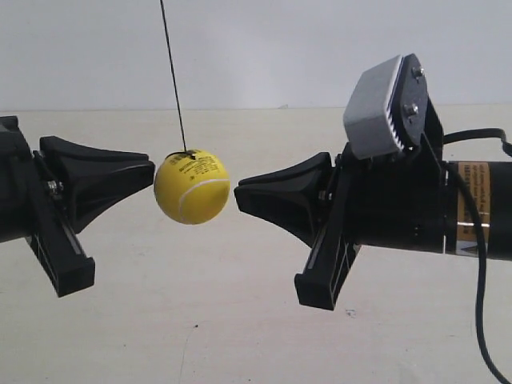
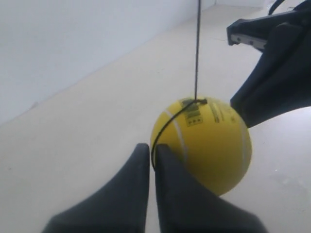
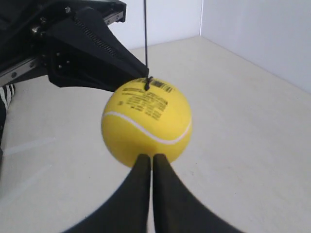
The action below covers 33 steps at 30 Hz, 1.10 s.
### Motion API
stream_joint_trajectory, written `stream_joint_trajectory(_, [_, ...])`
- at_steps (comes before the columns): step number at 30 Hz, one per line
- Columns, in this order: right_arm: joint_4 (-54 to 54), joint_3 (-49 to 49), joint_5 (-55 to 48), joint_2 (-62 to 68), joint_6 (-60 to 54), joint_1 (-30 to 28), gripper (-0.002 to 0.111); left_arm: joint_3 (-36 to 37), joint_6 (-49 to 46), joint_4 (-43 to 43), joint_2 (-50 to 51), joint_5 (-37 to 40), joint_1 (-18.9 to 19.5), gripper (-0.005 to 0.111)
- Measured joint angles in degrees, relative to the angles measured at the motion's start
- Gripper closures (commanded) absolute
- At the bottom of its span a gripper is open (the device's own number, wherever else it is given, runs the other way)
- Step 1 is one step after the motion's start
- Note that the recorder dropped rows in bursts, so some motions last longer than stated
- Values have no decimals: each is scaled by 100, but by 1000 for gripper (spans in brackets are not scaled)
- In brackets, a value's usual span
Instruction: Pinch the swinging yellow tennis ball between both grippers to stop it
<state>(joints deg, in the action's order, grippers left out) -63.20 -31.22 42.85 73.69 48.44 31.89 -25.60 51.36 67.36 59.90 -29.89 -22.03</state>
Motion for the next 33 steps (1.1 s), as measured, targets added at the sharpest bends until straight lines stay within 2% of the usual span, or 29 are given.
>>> stream_joint_trajectory(5, [25, 0, 128, 0, 0, 0, 108, 0, -54, 0, 106, -366, 0, 102])
stream_joint_trajectory(33, [-98, 0, 249, 0, 148, 0, 108, 0, -64, 37, 370, -364, 0, 102])
